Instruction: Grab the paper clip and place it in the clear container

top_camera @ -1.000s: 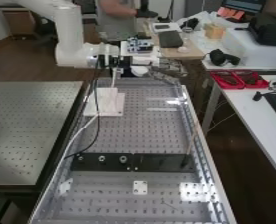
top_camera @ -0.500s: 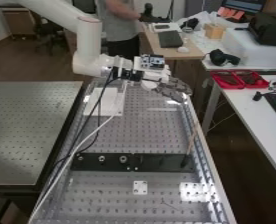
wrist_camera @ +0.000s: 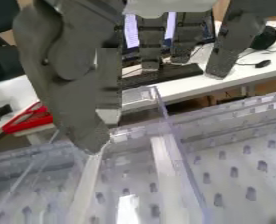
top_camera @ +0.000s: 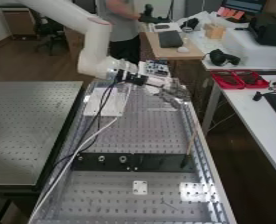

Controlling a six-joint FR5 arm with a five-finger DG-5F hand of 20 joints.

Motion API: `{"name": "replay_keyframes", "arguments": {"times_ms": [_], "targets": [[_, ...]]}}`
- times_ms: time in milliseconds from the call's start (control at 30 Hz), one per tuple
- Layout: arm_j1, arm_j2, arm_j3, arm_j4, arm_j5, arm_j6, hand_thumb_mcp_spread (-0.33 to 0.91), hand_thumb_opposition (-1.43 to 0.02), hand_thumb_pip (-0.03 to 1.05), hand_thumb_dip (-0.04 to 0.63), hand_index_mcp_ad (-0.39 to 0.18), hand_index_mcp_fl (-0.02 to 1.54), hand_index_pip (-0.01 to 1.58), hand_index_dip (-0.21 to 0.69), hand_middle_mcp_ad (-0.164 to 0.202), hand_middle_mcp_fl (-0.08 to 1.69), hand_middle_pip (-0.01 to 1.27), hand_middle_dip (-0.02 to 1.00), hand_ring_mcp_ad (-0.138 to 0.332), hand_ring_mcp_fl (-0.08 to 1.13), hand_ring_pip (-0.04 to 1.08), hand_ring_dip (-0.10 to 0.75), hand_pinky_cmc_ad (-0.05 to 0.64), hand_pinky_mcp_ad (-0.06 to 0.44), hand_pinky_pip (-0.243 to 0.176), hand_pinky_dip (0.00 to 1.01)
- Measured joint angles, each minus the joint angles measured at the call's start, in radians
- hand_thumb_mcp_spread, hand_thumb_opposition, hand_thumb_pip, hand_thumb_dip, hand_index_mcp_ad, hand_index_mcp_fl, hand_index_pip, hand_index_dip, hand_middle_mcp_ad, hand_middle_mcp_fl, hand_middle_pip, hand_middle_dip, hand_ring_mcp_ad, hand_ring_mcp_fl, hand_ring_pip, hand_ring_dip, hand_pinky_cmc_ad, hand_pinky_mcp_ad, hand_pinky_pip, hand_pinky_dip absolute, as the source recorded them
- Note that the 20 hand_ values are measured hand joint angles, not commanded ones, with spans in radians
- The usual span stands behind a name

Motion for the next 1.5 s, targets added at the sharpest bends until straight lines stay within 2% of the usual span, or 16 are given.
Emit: {"name": "replay_keyframes", "arguments": {"times_ms": [100,133,267,367,467,600,767,967,1100,1233,1500], "targets": [[-0.007,0.006,-0.009,-0.003,-0.004,0.004,0.41,-0.87,0.65,0.283,-0.154,0.09,1.17,0.087,0.068,-0.01,0.13,0.19,0.112,0.0,0.13,0.124,0.333,0.265,-0.044,0.47],[-0.009,0.009,-0.012,-0.004,-0.004,0.006,0.4,-0.86,0.65,0.283,-0.154,0.08,1.17,0.082,0.068,-0.01,0.13,0.19,0.112,0.0,0.13,0.12,0.333,0.262,-0.061,0.49],[-0.021,0.036,-0.037,-0.002,0.0,0.017,0.38,-0.85,0.65,0.286,-0.157,0.02,1.11,0.075,0.068,-0.01,0.13,0.19,0.112,0.0,0.15,0.105,0.333,0.262,-0.075,0.54],[-0.03,0.074,-0.064,0.006,0.001,0.023,0.38,-0.83,0.71,0.283,-0.154,0.01,1.08,0.073,0.068,-0.01,0.13,0.19,0.112,0.0,0.15,0.103,0.333,0.265,-0.077,0.55],[-0.041,0.13,-0.099,0.016,-0.003,0.028,0.37,-0.84,0.68,0.283,-0.154,0.0,1.05,0.07,0.068,-0.01,0.13,0.19,0.112,0.0,0.14,0.101,0.333,0.265,-0.091,0.59],[-0.054,0.196,-0.136,0.027,-0.012,0.024,0.33,-0.82,0.65,0.283,-0.152,0.01,0.86,0.07,0.07,-0.01,0.13,0.19,0.113,0.0,0.15,0.101,0.333,0.265,-0.096,0.6],[-0.085,0.306,-0.192,0.026,-0.021,0.008,0.3,-0.79,0.58,0.265,-0.136,0.0,0.46,0.073,0.07,-0.01,0.13,0.19,0.112,0.0,0.16,0.093,0.335,0.276,-0.105,0.61],[-0.129,0.43,-0.251,0.018,-0.011,-0.014,0.31,-0.77,0.55,0.236,-0.134,0.05,0.23,0.089,0.07,-0.01,0.13,0.19,0.115,0.0,0.15,0.093,0.333,0.276,-0.105,0.63],[-0.16,0.503,-0.278,0.007,-0.003,-0.033,0.31,-0.76,0.53,0.222,-0.124,0.07,0.18,0.112,0.066,-0.01,0.13,0.19,0.115,0.0,0.13,0.093,0.347,0.276,-0.105,0.63],[-0.204,0.563,-0.288,-0.036,-0.005,-0.062,0.31,-0.76,0.53,0.222,-0.124,0.09,0.15,0.126,0.066,-0.01,0.13,0.19,0.115,0.0,0.13,0.094,0.347,0.281,-0.105,0.63],[-0.258,0.574,-0.276,-0.088,-0.049,-0.089,0.3,-0.76,0.52,0.222,-0.126,0.1,0.13,0.126,0.066,-0.01,0.13,0.19,0.117,0.0,0.14,0.094,0.367,0.281,-0.105,0.63]]}}
